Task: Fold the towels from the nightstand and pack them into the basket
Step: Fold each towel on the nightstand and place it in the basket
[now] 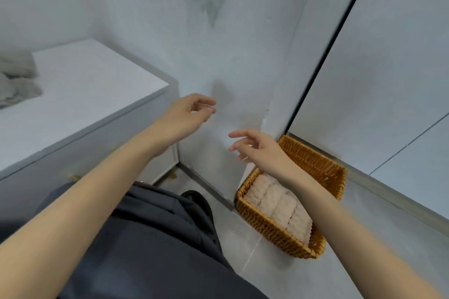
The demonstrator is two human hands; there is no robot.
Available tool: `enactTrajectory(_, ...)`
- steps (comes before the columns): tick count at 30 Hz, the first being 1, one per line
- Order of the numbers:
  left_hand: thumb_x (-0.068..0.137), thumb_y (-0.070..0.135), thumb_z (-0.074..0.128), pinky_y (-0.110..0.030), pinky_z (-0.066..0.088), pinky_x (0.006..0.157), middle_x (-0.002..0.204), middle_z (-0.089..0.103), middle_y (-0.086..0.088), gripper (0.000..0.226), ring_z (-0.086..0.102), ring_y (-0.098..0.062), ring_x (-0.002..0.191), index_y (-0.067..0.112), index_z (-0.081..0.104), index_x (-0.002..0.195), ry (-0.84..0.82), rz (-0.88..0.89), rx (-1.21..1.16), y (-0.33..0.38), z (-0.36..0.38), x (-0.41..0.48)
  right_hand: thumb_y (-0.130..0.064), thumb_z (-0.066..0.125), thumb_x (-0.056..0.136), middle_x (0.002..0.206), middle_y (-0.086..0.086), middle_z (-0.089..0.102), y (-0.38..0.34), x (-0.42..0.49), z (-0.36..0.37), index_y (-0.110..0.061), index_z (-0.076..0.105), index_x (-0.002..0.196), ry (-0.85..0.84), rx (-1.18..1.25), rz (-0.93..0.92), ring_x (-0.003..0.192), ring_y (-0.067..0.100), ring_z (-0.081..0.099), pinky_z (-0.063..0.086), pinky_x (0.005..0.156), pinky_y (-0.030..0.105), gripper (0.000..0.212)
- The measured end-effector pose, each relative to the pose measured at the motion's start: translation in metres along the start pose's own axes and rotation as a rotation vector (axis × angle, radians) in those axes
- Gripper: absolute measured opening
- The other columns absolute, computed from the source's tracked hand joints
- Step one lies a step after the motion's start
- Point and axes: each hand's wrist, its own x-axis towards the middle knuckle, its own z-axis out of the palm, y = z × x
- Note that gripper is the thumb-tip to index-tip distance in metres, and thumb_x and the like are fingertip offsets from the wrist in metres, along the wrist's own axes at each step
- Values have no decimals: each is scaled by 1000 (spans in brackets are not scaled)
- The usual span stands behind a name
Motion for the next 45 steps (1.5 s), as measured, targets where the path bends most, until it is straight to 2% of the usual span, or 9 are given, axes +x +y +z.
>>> enactTrajectory(10,95,11,47,-35,48,93,112,65,8,24,60,-13,106,22,58,114,399,-36,-57,-2,-145,-52,-19,54,92,102,-3,68,-130,67,70,-29,61,109,-66,7,-267,77,10,66,54,83,32,21)
enactTrajectory(20,96,9,45,-19,39,80,127,56,2,33,50,-11,105,13,53,127,794,-92,110,-54,-247,-95,-21,51,94,107,-5,62,-210,128,172,-29,59,112,-268,-57,-386,87,10,64,49,81,25,21)
enactTrajectory(24,93,9,50,-21,33,92,134,54,-4,38,49,-15,117,9,51,132,839,-173,307,-88,-267,-95,-18,48,94,116,-4,59,-222,146,215,-25,58,118,-346,-139,-402,106,14,57,42,80,23,26)
enactTrajectory(27,90,10,55,-20,33,88,133,54,-7,43,51,-11,101,10,51,133,822,-213,463,-110,-276,-87,-20,50,95,123,-6,56,-224,158,242,-22,57,122,-391,-187,-409,108,11,52,38,83,21,28)
enactTrajectory(30,91,22,57,-37,33,105,136,50,-9,48,42,-26,125,13,46,138,751,-329,615,-131,-281,-80,-20,51,95,134,-6,52,-221,169,264,-21,54,128,-417,-209,-398,117,14,51,39,92,23,33)
enactTrajectory(33,93,30,55,-41,28,109,142,44,-3,49,30,-29,133,20,41,139,699,-417,711,-144,-281,-76,-14,49,95,137,-3,52,-218,181,284,-17,53,131,-410,-203,-427,119,17,53,36,90,18,37)
enactTrajectory(38,98,38,43,-38,25,105,148,34,9,49,28,-23,132,27,35,144,693,-445,869,-163,-277,-73,-12,47,95,136,1,52,-215,206,309,-16,51,133,-302,-213,-447,124,23,49,34,102,28,39)
enactTrajectory(41,98,39,39,-38,28,103,146,35,10,47,30,-23,130,28,36,144,680,-455,920,-166,-282,-68,-22,46,96,127,5,55,-209,226,321,-23,43,137,-254,-204,-332,131,26,32,22,93,25,41)
enactTrajectory(45,99,40,37,-38,31,100,141,40,9,44,33,-23,127,27,40,141,669,-468,958,-164,-287,-64,-24,50,95,103,-3,60,-212,239,329,-30,50,130,-267,97,-151,124,26,45,37,106,38,36)
